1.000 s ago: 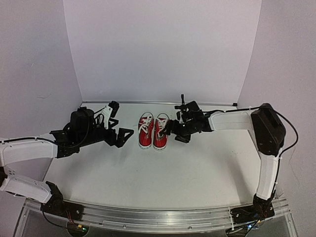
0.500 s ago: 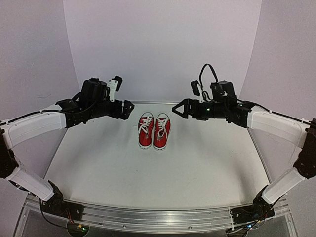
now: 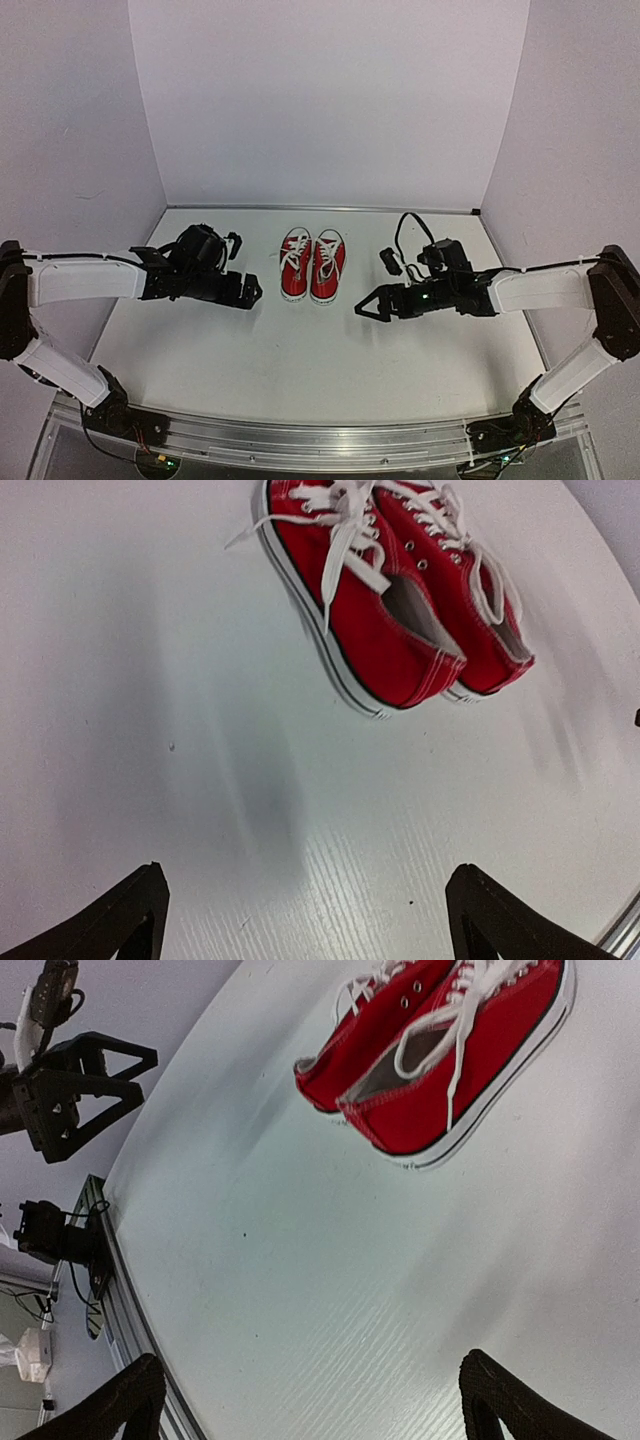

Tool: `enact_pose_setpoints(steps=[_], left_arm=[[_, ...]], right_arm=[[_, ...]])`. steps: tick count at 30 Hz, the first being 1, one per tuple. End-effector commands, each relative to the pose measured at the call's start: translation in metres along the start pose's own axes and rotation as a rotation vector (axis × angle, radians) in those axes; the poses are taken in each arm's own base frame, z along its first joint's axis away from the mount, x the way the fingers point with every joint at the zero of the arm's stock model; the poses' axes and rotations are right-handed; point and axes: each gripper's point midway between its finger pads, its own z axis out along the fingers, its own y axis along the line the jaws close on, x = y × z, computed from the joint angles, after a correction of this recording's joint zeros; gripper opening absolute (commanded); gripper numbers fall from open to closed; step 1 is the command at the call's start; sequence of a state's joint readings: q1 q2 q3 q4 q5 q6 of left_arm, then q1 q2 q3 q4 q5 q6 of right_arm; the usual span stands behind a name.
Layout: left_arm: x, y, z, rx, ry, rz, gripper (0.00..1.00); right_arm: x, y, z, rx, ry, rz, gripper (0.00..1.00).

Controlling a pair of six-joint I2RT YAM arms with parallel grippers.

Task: Tie the shoes

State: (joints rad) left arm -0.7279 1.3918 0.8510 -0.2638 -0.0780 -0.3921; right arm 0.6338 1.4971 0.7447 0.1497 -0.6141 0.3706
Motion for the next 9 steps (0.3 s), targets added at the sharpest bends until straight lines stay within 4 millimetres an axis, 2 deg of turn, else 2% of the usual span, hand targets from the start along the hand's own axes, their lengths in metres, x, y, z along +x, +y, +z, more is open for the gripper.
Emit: enact_pose_setpoints(steps=[1,5,9], left_arm=[[0.0038,-0.0022,0.0008,0.019,-0.036,-0.082,1.0],[0.0116,0.0003,0.0077,-0.002,-0.018,-0.08,1.0],[0.0066,-0.0084,0.0067,0.021,-0.035,-0.051,1.0]], right_arm=[[-0.0082,0.017,0.0082,-0.105,-0.054,-0.039,0.98],[-0.005,0.0124,0.0135,-0.095,-0.047,-0.039,0.98],[-0.0081,0.0142,0.0135,-0.1,-0.052,-0.043,0.98]])
